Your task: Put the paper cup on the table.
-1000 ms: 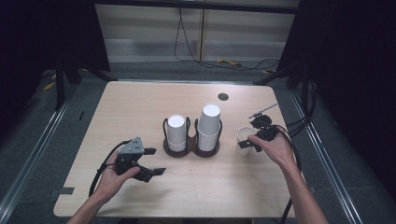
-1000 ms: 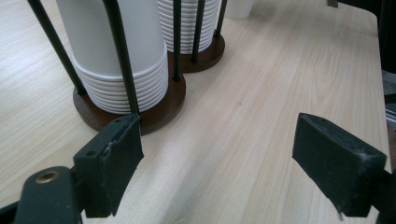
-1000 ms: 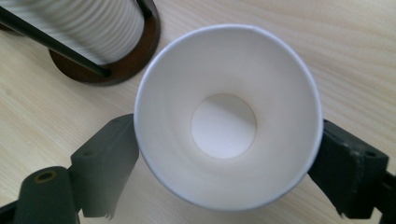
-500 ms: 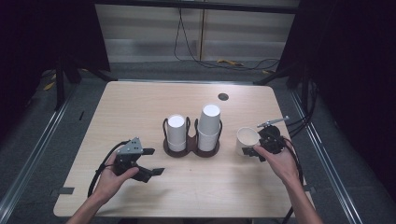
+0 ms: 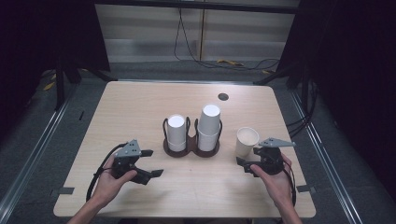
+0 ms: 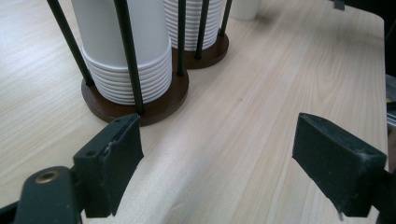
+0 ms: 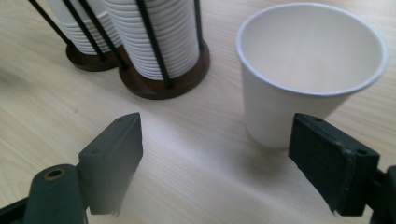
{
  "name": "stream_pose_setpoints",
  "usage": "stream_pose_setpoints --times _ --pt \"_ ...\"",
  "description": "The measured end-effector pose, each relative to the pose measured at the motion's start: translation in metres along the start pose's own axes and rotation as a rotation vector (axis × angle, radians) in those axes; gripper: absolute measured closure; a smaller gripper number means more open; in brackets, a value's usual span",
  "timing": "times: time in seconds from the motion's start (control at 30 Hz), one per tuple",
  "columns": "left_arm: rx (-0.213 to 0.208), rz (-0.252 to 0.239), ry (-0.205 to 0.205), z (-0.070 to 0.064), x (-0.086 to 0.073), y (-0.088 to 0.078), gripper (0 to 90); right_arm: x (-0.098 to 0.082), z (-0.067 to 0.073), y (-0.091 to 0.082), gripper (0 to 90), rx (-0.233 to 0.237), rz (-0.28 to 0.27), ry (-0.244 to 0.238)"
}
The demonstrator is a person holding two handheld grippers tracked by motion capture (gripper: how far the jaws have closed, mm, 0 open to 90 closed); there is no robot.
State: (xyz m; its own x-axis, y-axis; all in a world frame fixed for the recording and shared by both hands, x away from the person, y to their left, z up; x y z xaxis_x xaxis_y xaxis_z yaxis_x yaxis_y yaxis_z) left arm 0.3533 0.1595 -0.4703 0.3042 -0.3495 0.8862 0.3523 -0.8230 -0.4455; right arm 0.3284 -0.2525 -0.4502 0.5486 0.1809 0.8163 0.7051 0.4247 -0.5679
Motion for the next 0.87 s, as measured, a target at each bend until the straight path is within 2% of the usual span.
stream_pose_setpoints --times 0.17,0.3,0.37,0.47,0.53,0.6,0.63,0.73,0.83,0.87 --pt "0.013 -0.022 -0.009 -0.003 -0.004 -0.002 15.8 -0.003 0.021 0.004 17.0 0.044 -0.019 -0.030" --pt "0.023 -0.010 -0.001 -0.006 -0.010 0.000 15.8 -0.005 0.035 0.012 18.6 0.099 -0.039 -0.053" --pt "0.035 -0.011 -0.016 -0.007 -0.014 0.002 15.9 -0.009 0.041 0.017 18.2 0.100 -0.059 -0.067" --pt "0.034 -0.012 -0.027 -0.011 -0.019 0.006 15.9 -0.012 0.051 0.024 17.7 0.128 -0.058 -0.071" --pt "0.015 -0.028 -0.053 -0.013 -0.020 0.007 15.8 -0.016 0.056 0.028 16.8 0.135 -0.077 -0.068" --pt "0.023 -0.021 -0.027 -0.014 -0.021 0.007 15.9 -0.020 0.063 0.034 16.8 0.157 -0.063 -0.081" --pt "0.032 -0.024 -0.037 -0.015 -0.022 0.007 15.8 -0.020 0.066 0.036 16.8 0.164 -0.063 -0.089" --pt "0.020 -0.027 -0.052 -0.016 -0.024 0.008 15.9 -0.022 0.071 0.042 16.5 0.168 -0.060 -0.091" --pt "0.010 0.002 -0.006 -0.019 -0.026 0.011 16.0 -0.023 0.069 0.046 16.4 0.161 -0.045 -0.095" --pt "0.025 0.017 0.016 -0.019 -0.026 0.011 16.5 -0.024 0.068 0.047 16.2 0.158 -0.036 -0.094"
Point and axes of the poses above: each handheld gripper's, and its own axes: y roughly forward along the jaws, x roughly out of its top, z roughly to its left, the point moved 2 cm from there along y, roughly forward along the jaws, and after that the axes turned 5 degrees about -z, right-handed, at the moved point
